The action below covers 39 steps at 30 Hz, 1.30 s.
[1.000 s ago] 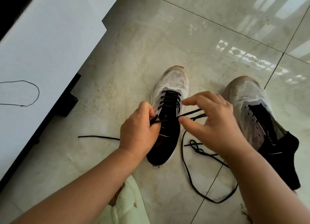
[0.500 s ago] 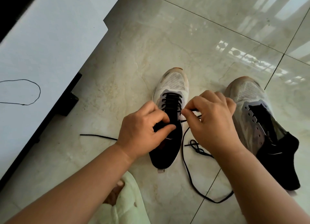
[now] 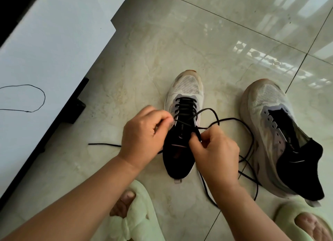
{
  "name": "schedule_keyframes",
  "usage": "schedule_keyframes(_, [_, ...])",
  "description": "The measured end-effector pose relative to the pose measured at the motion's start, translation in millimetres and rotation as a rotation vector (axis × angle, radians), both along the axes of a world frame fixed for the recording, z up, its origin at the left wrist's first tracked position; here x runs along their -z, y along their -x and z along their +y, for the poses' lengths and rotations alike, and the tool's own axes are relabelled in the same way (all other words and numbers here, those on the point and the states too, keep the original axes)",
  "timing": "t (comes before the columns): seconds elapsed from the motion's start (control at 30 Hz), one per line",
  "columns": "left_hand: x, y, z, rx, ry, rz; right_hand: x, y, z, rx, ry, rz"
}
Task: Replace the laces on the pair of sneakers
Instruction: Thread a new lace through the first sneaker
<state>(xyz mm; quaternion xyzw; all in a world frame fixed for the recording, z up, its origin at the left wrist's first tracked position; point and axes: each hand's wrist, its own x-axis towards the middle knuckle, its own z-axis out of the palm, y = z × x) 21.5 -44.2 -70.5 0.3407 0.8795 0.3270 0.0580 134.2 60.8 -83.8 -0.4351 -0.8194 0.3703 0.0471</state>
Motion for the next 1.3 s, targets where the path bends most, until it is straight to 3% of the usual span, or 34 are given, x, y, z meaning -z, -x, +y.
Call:
schedule_keyframes(0.33, [25, 31, -71, -0.337, 0.178, -0.008, 1, -4, 2, 0.121, 0.105, 0.062])
schedule_keyframes(0.6, [27, 37, -71, -0.476, 0.136, -0.141, -1, -5, 0, 0.151, 0.111, 0.085])
schedule_keyframes(0.77, [13, 34, -65, -0.429, 0.120, -0.306, -2, -9, 3, 0.136, 0.165, 0.130])
schedule_keyframes(0.87, [2, 31, -53, -0.326, 0.134, -0.404, -11, -5, 0, 0.009, -0.010, 0.273])
schedule_keyframes(0.97, [-14, 24, -35, -0.214, 0.024, -0.642, -23, 2, -8, -0.129, -0.106, 0.412])
schedule_keyframes(1.03, [-24, 19, -25, -0.119, -0.064, -0.728, -30, 8, -16, -0.204, -0.030, 0.424])
schedule_keyframes(1.2, [-35, 12, -14, -0.018, -0.174, -0.791, -33, 11, -28, -0.242, 0.117, 0.269])
schedule_keyframes(1.3, [-29, 16, -16, -0.141, -0.083, -0.641, -32, 8, -23, -0.182, 0.024, 0.208])
